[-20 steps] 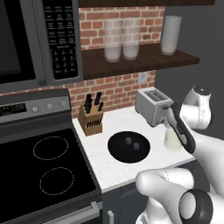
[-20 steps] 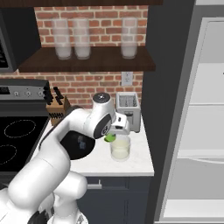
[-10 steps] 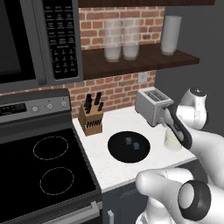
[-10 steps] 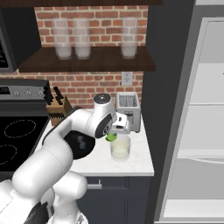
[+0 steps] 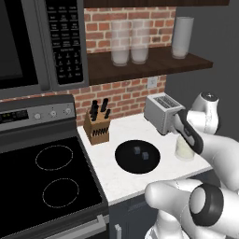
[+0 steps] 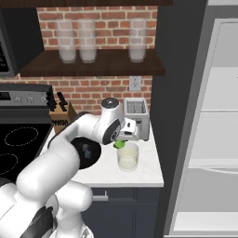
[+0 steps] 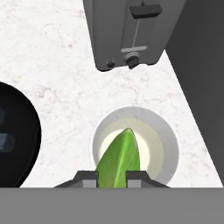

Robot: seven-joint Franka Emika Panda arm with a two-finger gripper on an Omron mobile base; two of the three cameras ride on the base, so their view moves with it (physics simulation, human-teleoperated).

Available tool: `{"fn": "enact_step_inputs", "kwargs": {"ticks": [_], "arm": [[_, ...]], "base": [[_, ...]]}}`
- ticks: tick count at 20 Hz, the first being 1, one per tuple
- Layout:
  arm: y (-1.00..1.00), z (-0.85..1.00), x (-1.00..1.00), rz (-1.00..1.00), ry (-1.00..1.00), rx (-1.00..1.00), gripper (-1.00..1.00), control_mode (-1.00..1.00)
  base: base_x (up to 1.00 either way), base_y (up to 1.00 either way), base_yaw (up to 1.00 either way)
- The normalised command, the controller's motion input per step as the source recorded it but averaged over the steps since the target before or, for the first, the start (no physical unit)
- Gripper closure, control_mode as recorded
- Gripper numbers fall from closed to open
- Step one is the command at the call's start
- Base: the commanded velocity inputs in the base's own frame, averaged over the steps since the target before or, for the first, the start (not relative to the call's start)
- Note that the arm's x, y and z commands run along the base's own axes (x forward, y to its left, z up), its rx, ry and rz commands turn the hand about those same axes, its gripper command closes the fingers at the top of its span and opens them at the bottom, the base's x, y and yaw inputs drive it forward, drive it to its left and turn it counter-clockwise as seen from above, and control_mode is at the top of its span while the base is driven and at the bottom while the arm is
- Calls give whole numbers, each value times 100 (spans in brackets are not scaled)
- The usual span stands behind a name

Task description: Grab a lemon wedge from the fridge and one ice cube from the ice bowl, and put them in the glass of lemonade.

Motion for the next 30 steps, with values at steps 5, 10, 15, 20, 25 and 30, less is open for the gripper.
{"fn": "enact_step_inputs", "kwargs": {"ticks": [5,10,15,20,25,30], "arm": [[-12,0,-4,0,-3,0,100,-100],[-1,0,3,0,-1,0,100,-100],[-15,0,14,2,3,0,100,-100],[-14,0,6,4,0,0,100,-100],[0,-2,18,0,0,0,100,-100],[0,-7,6,0,-1,0,100,-100]], "base": [[0,0,0],[0,0,0],[0,0,0],[0,0,0],[0,0,0],[0,0,0]]}}
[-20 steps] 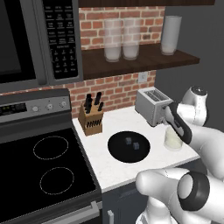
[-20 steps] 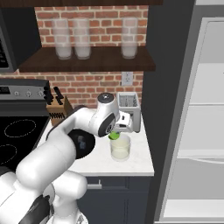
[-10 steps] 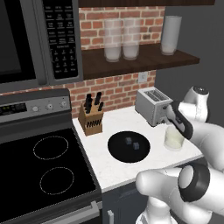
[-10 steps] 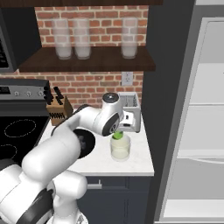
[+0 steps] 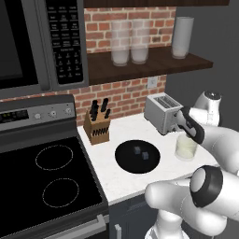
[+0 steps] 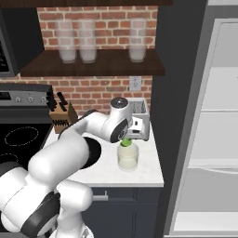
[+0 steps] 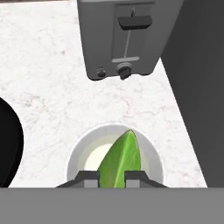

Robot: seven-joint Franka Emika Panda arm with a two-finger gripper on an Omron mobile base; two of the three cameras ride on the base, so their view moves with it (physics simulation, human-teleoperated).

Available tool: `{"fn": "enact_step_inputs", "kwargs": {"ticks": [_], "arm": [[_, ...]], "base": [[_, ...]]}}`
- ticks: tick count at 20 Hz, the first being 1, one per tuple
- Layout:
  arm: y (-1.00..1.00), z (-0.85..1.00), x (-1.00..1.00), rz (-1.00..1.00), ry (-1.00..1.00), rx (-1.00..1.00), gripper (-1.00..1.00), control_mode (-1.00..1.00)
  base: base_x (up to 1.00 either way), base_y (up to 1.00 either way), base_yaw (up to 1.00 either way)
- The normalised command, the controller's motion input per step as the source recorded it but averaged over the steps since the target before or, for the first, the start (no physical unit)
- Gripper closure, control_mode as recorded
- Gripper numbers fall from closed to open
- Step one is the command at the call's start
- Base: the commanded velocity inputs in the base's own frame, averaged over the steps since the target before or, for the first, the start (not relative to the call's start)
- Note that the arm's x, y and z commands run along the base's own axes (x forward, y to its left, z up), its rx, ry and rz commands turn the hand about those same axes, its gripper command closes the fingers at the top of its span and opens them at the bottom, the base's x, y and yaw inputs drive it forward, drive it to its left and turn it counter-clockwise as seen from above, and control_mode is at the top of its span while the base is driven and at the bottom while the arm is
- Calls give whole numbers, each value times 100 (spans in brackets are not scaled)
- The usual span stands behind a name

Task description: Grab a lemon wedge from the fridge and one ice cube from the ice bowl, and put them in the glass of lemonade.

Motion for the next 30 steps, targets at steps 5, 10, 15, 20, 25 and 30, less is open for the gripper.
{"fn": "enact_step_inputs", "kwargs": {"ticks": [5,10,15,20,25,30], "arm": [[0,-28,0,0,-10,0,100,-100],[0,-36,0,0,-11,0,100,-100],[0,-21,0,0,-6,0,100,-100],[0,0,0,0,0,0,-100,-100],[0,0,0,0,0,0,-100,-100],[0,0,0,0,0,0,-100,-100]], "base": [[0,0,0],[0,0,0],[0,0,0],[0,0,0],[0,0,0],[0,0,0]]}}
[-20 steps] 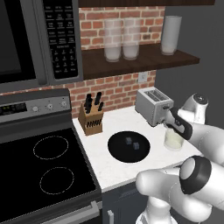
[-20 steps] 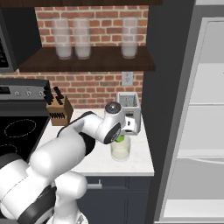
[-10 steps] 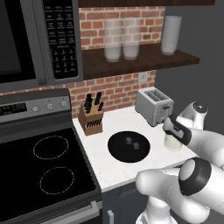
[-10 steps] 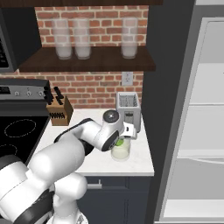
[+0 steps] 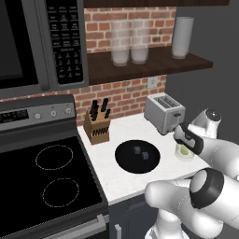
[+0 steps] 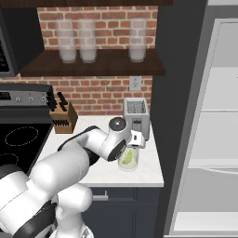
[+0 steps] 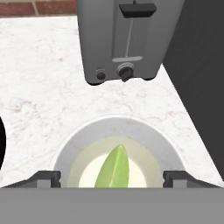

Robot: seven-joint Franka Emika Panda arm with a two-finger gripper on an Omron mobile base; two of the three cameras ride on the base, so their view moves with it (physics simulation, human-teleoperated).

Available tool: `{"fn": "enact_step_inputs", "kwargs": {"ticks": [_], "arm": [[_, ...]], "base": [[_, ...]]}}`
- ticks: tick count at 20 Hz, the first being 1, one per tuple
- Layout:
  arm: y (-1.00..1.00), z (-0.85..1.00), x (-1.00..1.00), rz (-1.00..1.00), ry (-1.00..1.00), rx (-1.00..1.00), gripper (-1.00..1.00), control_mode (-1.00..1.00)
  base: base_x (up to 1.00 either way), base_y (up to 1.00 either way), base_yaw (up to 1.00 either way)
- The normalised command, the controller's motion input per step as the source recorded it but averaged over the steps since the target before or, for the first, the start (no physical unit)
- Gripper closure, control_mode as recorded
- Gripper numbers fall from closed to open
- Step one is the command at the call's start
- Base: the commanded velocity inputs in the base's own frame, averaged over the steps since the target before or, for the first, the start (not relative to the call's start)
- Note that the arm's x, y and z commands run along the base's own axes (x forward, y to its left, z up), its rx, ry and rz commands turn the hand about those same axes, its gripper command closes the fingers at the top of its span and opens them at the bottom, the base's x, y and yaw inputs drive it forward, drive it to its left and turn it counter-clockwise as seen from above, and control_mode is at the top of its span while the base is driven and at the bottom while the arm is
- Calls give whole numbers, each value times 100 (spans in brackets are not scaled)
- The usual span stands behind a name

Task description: Grab a lemon wedge from the fridge and one ice cube from the ice bowl, and put them in the glass of lemonade.

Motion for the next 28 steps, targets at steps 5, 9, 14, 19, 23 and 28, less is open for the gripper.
{"fn": "enact_step_inputs", "kwargs": {"ticks": [5,9,14,19,23,28], "arm": [[0,15,0,0,1,0,-100,-100],[0,38,0,0,0,1,-100,-100],[0,35,-8,1,-2,5,-100,-100],[4,21,-47,9,-5,3,-100,-100],[15,15,-54,13,-5,0,-100,-100],[36,19,-43,16,-3,0,-100,-100]], "base": [[0,0,0],[0,0,0],[0,0,0],[0,0,0],[0,0,0],[0,0,0]]}}
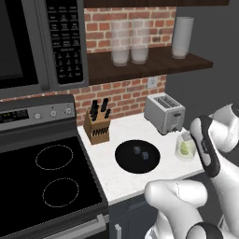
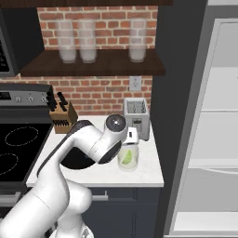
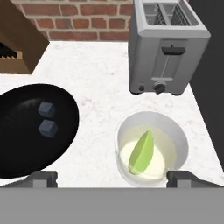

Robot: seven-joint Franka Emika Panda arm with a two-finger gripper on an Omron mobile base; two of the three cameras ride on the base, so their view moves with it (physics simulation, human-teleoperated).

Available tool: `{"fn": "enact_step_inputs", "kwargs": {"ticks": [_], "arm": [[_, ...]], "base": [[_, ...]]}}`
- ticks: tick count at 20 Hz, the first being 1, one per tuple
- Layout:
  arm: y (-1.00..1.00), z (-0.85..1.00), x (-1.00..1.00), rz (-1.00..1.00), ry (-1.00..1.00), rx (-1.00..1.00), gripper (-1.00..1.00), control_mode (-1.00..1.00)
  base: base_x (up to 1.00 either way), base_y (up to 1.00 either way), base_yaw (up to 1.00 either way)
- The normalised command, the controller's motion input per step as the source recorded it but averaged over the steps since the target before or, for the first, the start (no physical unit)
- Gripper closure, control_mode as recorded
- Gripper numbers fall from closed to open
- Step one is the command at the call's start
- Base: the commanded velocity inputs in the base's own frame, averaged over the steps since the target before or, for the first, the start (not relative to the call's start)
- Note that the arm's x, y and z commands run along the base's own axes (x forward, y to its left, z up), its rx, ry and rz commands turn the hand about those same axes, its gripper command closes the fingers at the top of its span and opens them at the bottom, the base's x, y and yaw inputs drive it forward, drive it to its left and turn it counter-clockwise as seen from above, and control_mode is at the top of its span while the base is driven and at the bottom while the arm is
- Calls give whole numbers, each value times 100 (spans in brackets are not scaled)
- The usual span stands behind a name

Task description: Grab a lemon wedge from the fridge and one ice cube from the ice bowl, and put them in the glass of lemonade.

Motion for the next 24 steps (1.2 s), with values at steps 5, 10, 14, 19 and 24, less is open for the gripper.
{"fn": "enact_step_inputs", "kwargs": {"ticks": [5,10,14,19,24], "arm": [[48,25,-17,16,0,0,-100,-100],[39,11,0,11,0,0,-100,-100],[38,8,0,6,7,-3,-100,-100],[65,22,0,3,24,-19,-100,-100],[80,11,4,0,37,-27,-100,-100]], "base": [[0,0,0],[0,0,0],[0,0,0],[0,0,0],[0,0,0]]}}
